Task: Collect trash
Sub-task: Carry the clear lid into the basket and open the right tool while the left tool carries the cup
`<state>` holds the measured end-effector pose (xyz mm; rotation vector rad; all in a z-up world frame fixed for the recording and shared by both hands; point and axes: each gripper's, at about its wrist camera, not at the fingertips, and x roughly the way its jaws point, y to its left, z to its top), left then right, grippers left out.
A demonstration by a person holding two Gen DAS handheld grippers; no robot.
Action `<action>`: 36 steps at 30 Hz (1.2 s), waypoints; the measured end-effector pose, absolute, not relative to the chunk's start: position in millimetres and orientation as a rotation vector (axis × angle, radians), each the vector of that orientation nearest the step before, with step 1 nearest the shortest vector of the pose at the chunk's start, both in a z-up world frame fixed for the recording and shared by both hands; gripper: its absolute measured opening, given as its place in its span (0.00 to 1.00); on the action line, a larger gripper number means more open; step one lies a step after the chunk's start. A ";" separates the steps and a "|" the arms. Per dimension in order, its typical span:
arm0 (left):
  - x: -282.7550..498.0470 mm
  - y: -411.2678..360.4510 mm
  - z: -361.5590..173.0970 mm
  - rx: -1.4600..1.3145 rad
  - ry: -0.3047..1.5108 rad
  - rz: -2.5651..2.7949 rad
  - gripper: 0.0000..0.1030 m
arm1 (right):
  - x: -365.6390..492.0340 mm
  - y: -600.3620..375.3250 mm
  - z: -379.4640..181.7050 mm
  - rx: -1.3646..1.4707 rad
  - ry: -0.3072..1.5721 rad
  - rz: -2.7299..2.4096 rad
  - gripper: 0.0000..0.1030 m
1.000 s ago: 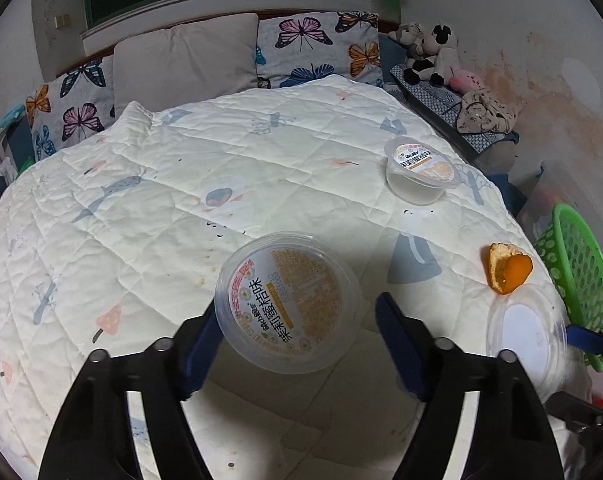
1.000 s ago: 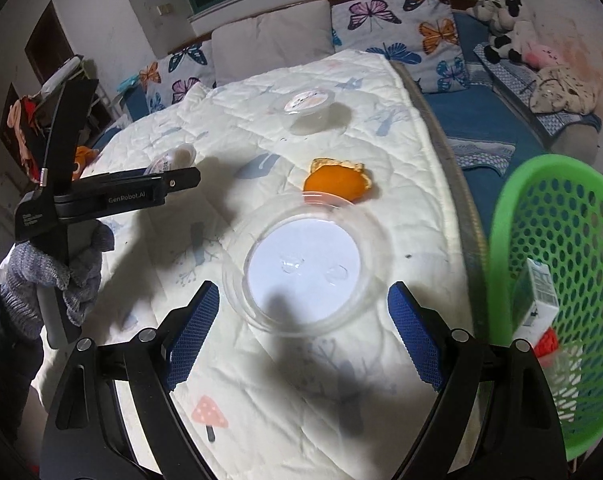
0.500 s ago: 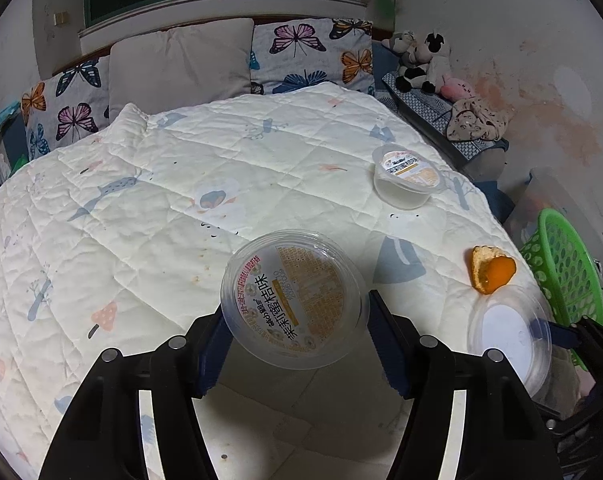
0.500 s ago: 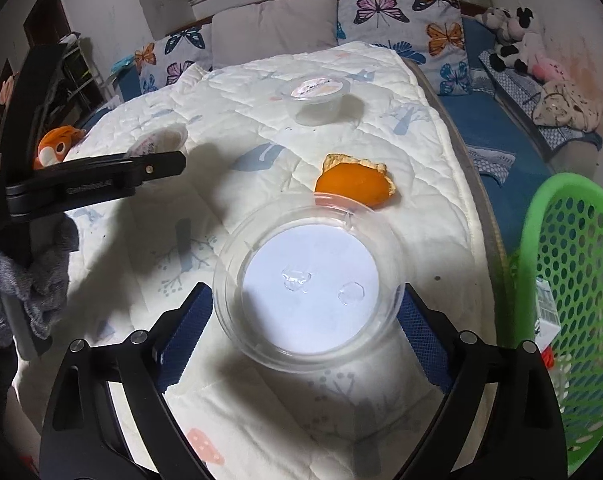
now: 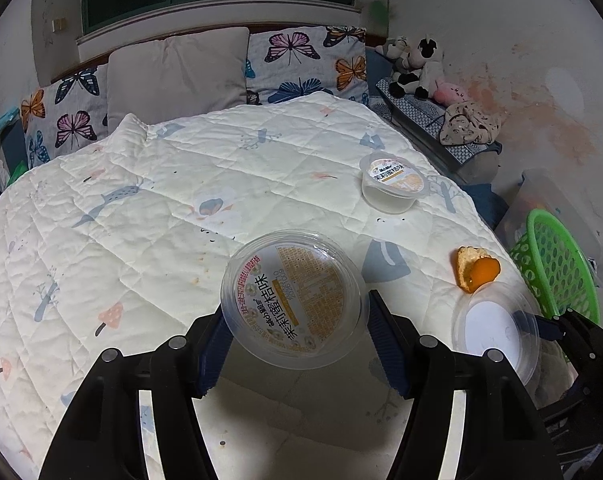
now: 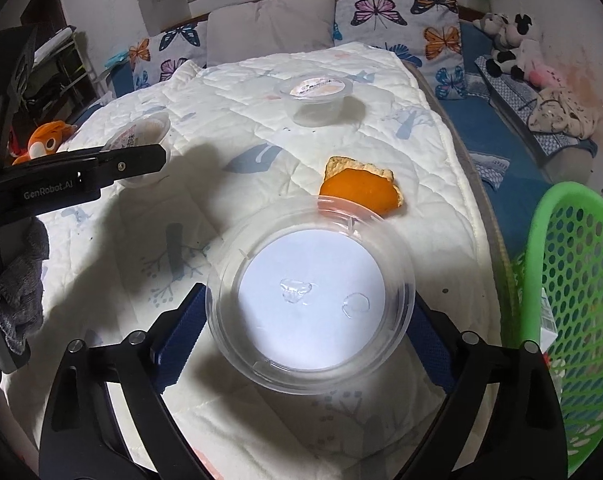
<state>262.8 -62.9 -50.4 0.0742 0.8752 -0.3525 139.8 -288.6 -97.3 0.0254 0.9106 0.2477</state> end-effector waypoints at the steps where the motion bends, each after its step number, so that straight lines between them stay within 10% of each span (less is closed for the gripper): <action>1: 261.7 -63.5 -50.0 0.073 0.876 -0.353 0.60 | 138.0 -290.1 -95.6 0.032 0.906 0.251 0.89; 36: 190.5 -213.2 0.0 0.141 0.805 -0.663 0.60 | 63.2 -474.2 -58.6 0.181 0.815 -0.049 0.90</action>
